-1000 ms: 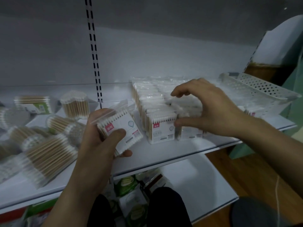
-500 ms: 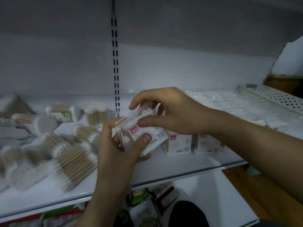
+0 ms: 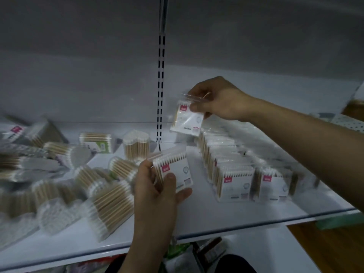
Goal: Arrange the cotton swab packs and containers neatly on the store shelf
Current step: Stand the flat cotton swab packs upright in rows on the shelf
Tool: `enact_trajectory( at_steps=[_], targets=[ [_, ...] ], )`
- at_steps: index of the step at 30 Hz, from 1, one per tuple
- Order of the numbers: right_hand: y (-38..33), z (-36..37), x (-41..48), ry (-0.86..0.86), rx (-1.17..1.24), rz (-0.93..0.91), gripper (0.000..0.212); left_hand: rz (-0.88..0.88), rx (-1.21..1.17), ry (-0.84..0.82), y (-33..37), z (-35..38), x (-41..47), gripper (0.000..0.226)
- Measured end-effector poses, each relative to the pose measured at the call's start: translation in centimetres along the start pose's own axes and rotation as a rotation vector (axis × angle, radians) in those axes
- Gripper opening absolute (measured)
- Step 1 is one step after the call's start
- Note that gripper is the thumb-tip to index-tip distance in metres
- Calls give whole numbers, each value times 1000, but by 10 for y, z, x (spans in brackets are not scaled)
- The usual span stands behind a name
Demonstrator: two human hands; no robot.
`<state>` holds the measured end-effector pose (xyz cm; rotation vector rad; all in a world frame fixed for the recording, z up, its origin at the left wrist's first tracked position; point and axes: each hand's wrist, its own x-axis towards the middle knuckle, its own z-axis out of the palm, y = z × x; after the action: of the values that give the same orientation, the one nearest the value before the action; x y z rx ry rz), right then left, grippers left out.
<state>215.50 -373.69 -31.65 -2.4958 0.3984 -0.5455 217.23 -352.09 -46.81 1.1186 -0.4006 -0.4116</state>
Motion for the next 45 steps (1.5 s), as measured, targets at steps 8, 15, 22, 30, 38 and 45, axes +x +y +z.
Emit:
enact_trajectory(
  at_steps=[8, 15, 22, 30, 38, 45],
  targets=[
    [11, 43, 40, -97, -796, -163, 5, 23, 27, -16, 2, 1, -2, 29],
    [19, 61, 46, -177, -1056, -187, 8, 52, 39, -59, 3, 0, -4, 31],
    [11, 57, 42, -122, -1081, -179, 8, 103, 75, -81, 2, -2, -4, 26],
    [-46, 20, -42, -577, -68, -133, 30, 168, 163, -50, 2, -1, -4, 23],
    [-14, 9, -6, -236, -393, -127, 36, 105, 159, 22, -9, -1, -3, 35],
    [12, 41, 19, -212, -716, -219, 18, 386, 1010, -423, 2, -9, -11, 42]
  ],
)
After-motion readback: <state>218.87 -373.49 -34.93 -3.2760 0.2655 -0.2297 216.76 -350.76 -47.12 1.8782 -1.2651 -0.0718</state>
